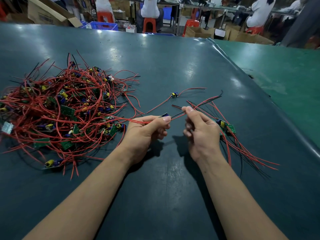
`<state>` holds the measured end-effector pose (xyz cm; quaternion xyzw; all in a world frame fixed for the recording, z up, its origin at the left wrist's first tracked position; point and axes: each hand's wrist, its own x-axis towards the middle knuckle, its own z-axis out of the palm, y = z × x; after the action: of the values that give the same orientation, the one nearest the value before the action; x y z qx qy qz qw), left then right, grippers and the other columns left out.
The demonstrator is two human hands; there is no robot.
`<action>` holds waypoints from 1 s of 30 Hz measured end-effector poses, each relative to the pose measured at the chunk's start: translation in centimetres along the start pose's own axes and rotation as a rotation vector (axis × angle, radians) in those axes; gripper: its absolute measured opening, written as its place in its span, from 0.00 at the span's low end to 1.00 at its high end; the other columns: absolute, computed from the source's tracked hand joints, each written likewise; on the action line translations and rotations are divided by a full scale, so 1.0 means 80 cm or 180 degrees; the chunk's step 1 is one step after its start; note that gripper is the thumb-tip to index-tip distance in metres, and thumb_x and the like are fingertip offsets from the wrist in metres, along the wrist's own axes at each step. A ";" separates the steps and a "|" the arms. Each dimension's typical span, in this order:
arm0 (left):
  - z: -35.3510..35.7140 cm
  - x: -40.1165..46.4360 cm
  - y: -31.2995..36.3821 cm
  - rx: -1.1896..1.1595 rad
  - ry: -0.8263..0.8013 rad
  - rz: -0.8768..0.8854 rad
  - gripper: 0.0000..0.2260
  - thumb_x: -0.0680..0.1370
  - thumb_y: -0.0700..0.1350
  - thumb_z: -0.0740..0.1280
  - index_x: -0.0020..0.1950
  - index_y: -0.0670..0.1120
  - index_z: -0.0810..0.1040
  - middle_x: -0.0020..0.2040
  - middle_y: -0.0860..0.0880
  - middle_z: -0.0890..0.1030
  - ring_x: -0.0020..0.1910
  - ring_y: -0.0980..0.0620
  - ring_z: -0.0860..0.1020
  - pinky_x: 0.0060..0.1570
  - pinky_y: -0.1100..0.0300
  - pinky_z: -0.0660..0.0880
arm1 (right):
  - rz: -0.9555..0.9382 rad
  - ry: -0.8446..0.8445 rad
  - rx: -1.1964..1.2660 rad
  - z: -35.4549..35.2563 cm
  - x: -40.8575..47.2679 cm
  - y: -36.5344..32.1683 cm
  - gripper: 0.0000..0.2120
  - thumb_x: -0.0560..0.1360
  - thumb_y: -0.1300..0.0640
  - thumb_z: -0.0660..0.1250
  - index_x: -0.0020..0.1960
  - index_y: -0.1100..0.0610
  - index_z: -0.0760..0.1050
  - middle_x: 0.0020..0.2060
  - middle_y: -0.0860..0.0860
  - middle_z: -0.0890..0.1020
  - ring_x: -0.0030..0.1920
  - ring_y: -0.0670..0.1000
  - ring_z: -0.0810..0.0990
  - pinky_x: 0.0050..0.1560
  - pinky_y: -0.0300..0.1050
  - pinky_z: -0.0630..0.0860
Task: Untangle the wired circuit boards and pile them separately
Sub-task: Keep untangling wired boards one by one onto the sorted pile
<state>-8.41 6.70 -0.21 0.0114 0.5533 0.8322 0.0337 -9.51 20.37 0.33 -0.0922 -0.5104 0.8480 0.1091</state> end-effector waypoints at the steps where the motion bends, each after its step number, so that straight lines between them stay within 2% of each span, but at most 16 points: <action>1: -0.001 0.001 0.001 -0.0055 0.0025 -0.0004 0.04 0.65 0.44 0.72 0.33 0.45 0.85 0.31 0.49 0.80 0.27 0.56 0.75 0.30 0.68 0.72 | -0.0030 0.0086 0.0097 -0.002 0.003 -0.002 0.07 0.77 0.63 0.68 0.41 0.61 0.82 0.27 0.48 0.74 0.24 0.42 0.66 0.21 0.33 0.60; 4: -0.001 0.001 0.002 -0.0100 0.0041 -0.0011 0.04 0.65 0.43 0.72 0.32 0.44 0.85 0.30 0.48 0.80 0.28 0.56 0.74 0.30 0.68 0.72 | -0.0108 0.0320 0.0342 -0.010 0.011 -0.009 0.08 0.78 0.63 0.67 0.41 0.61 0.80 0.27 0.47 0.75 0.24 0.42 0.66 0.22 0.33 0.61; 7: 0.000 0.000 0.001 -0.0126 0.0010 0.0008 0.04 0.65 0.43 0.72 0.32 0.43 0.85 0.30 0.48 0.80 0.28 0.56 0.74 0.30 0.68 0.72 | -0.0132 0.0335 0.0510 -0.012 0.012 -0.010 0.09 0.79 0.62 0.66 0.40 0.62 0.78 0.29 0.48 0.76 0.24 0.42 0.66 0.21 0.34 0.61; 12: 0.001 -0.003 0.002 -0.0035 -0.0125 0.0043 0.04 0.65 0.44 0.72 0.33 0.44 0.85 0.30 0.48 0.79 0.26 0.56 0.73 0.30 0.67 0.71 | 0.0285 0.0361 0.0963 -0.009 0.012 -0.014 0.17 0.81 0.58 0.62 0.34 0.58 0.74 0.24 0.47 0.72 0.20 0.43 0.63 0.19 0.34 0.60; 14: 0.002 -0.002 0.003 -0.0095 -0.0067 0.0035 0.04 0.66 0.43 0.72 0.33 0.43 0.85 0.30 0.48 0.79 0.26 0.56 0.73 0.29 0.66 0.71 | 0.0375 0.0342 0.0937 -0.009 0.011 -0.013 0.15 0.81 0.56 0.62 0.36 0.59 0.75 0.25 0.47 0.72 0.21 0.43 0.64 0.19 0.34 0.61; 16: 0.000 0.002 0.002 -0.0274 0.0178 0.0015 0.05 0.70 0.39 0.71 0.34 0.42 0.84 0.30 0.47 0.79 0.27 0.55 0.72 0.29 0.67 0.71 | 0.0372 0.0150 0.0586 -0.009 0.008 -0.010 0.15 0.80 0.50 0.63 0.43 0.60 0.79 0.28 0.47 0.74 0.23 0.43 0.67 0.21 0.34 0.63; 18: -0.002 0.005 0.001 -0.0351 0.0326 0.0030 0.05 0.72 0.37 0.70 0.37 0.40 0.83 0.31 0.47 0.78 0.27 0.55 0.72 0.28 0.67 0.71 | 0.0462 -0.0199 0.0089 -0.006 0.001 -0.004 0.18 0.73 0.43 0.66 0.48 0.59 0.81 0.30 0.46 0.76 0.25 0.43 0.70 0.21 0.34 0.64; 20: -0.003 0.004 -0.002 -0.0191 0.0261 0.0114 0.03 0.71 0.39 0.72 0.37 0.41 0.83 0.31 0.47 0.79 0.26 0.55 0.72 0.28 0.66 0.70 | 0.0552 -0.0645 -0.0314 -0.001 -0.008 0.004 0.15 0.70 0.48 0.70 0.46 0.59 0.82 0.30 0.47 0.78 0.26 0.43 0.72 0.21 0.34 0.65; 22: -0.003 0.000 -0.003 0.0038 0.0095 0.0166 0.04 0.67 0.43 0.74 0.35 0.43 0.84 0.31 0.48 0.80 0.27 0.55 0.73 0.29 0.66 0.71 | 0.0538 -0.0835 -0.0456 0.004 -0.013 0.011 0.06 0.73 0.56 0.71 0.43 0.59 0.83 0.30 0.49 0.78 0.26 0.43 0.72 0.22 0.34 0.65; 24: -0.003 -0.001 -0.003 0.0139 0.0029 0.0163 0.05 0.65 0.44 0.74 0.34 0.44 0.84 0.30 0.48 0.80 0.27 0.55 0.73 0.29 0.66 0.71 | 0.0436 -0.0692 -0.0420 0.004 -0.010 0.010 0.07 0.76 0.60 0.69 0.42 0.58 0.84 0.29 0.49 0.77 0.26 0.43 0.71 0.23 0.33 0.65; 30: -0.003 0.003 -0.001 -0.0119 0.0071 0.0111 0.04 0.64 0.43 0.73 0.33 0.43 0.84 0.30 0.48 0.79 0.26 0.54 0.72 0.29 0.66 0.70 | -0.0004 0.0135 0.0089 -0.014 0.011 -0.008 0.09 0.78 0.60 0.67 0.41 0.59 0.82 0.27 0.47 0.75 0.25 0.42 0.68 0.22 0.33 0.64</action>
<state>-8.65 6.55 -0.40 0.0112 0.5378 0.8429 0.0132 -10.03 21.85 0.39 -0.1083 -0.4961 0.8528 0.1217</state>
